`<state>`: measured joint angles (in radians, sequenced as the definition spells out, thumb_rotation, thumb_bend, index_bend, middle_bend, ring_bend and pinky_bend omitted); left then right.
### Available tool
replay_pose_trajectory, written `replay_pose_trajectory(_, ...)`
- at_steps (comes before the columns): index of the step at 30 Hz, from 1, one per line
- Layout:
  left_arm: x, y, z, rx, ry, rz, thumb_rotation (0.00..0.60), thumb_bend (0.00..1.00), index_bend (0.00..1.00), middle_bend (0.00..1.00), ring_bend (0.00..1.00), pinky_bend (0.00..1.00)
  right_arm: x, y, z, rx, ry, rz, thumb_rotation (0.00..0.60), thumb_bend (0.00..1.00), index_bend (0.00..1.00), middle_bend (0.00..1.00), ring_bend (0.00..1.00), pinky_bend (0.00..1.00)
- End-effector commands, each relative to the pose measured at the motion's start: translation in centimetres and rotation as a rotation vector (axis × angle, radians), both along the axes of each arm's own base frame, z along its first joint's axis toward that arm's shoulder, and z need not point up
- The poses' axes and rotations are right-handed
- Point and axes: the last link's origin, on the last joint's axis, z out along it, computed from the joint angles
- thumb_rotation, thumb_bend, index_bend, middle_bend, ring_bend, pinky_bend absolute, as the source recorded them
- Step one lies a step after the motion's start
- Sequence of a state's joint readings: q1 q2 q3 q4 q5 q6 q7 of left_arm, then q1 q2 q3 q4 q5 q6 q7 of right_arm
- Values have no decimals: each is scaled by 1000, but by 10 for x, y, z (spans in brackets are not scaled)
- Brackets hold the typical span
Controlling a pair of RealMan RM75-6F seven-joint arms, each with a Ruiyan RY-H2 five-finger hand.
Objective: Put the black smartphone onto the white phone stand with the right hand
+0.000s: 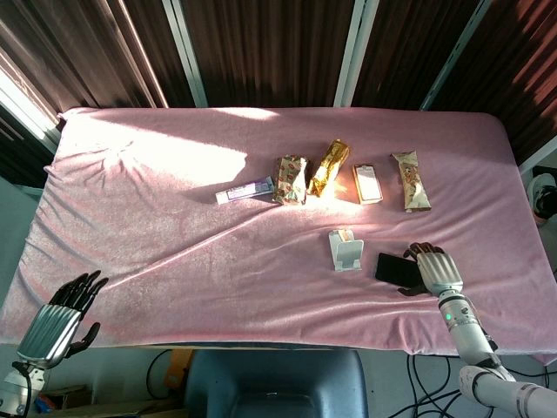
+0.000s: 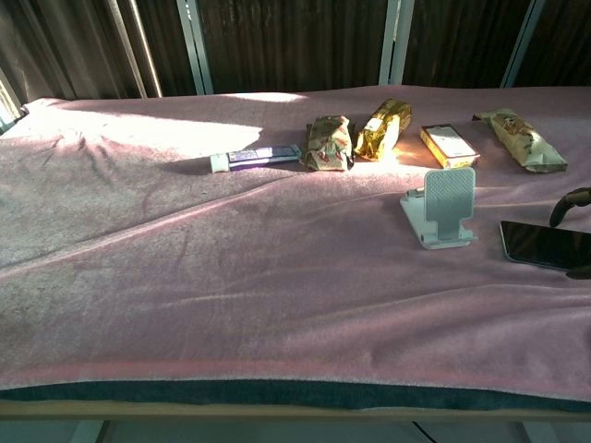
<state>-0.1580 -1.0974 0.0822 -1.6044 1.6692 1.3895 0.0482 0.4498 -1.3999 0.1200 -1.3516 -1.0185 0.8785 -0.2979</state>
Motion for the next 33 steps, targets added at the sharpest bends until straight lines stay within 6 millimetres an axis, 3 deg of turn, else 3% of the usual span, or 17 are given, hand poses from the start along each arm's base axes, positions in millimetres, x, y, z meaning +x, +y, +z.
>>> replay_pose_trajectory(1, 0, 0, -1, -4, 3, 2, 600, 414, 0, 0, 0, 143, -1, -1, -1, 3, 3, -6, 600, 247, 422, 278, 174, 301)
replay_pose_trajectory(24, 5, 4, -3, -5, -5, -16, 600, 414, 0, 0, 0, 144, 2, -2, -6, 12, 11, -6, 600, 247, 503, 321, 226, 338)
replay_pose_trajectory(33, 5, 5, -1, -1, -13, -16, 600, 414, 0, 0, 0, 144, 11, 2, -5, -30, 4, 52, 600, 247, 682, 446, 363, 412)
